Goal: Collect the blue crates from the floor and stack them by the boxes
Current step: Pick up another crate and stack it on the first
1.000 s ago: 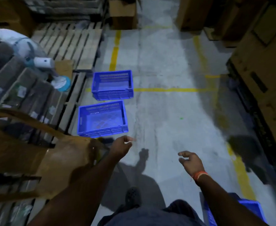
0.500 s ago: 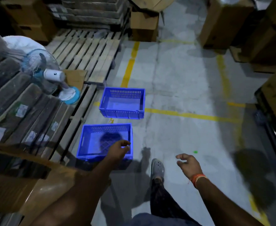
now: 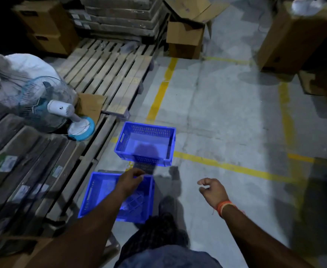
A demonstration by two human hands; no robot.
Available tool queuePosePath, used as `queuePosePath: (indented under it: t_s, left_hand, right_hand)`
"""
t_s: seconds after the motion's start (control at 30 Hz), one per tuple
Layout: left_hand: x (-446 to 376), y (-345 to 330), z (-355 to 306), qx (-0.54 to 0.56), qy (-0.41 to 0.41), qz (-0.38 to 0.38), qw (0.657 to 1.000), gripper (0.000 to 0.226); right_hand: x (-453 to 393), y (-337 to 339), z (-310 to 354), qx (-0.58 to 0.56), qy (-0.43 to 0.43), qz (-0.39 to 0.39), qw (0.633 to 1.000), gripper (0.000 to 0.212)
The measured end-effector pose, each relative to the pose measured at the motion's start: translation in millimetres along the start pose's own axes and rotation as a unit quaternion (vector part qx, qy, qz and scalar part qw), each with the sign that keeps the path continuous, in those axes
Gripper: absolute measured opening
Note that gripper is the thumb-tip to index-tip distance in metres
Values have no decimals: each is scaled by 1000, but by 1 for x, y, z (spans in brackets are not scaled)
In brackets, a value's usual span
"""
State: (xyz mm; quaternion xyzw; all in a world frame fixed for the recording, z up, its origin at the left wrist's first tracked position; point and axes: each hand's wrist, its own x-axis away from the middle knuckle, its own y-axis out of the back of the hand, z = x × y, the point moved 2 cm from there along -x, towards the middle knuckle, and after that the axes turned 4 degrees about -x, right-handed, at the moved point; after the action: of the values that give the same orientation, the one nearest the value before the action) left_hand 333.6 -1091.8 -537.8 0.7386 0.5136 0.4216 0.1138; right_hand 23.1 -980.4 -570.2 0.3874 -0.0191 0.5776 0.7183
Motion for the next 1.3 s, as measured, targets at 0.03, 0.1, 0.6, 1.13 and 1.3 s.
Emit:
queuePosePath:
  t_s: [0.03, 0.1, 0.6, 1.13, 1.3]
  left_hand:
    - [-14, 2, -3, 2, 14, -3, 1000, 24]
    - [-43, 4, -9, 2, 21, -6, 1000, 25]
    - [-351, -35, 31, -14, 73, -12, 997, 28]
    - [-571, -142, 182, -85, 86, -60, 991, 33]
    - [-590, -146, 187, -103, 67, -63, 990, 32]
  right_hand:
    - [-14, -1, 7, 2, -4, 9, 1000, 21]
    - [-43, -5, 20, 9, -11, 26, 1000, 21]
    - [-350, -122, 57, 22, -67, 104, 992, 23]
    - [-620, -303, -77, 16, -109, 31, 993, 30]
    - [-633, -312, -87, 68, -99, 71, 990, 31]
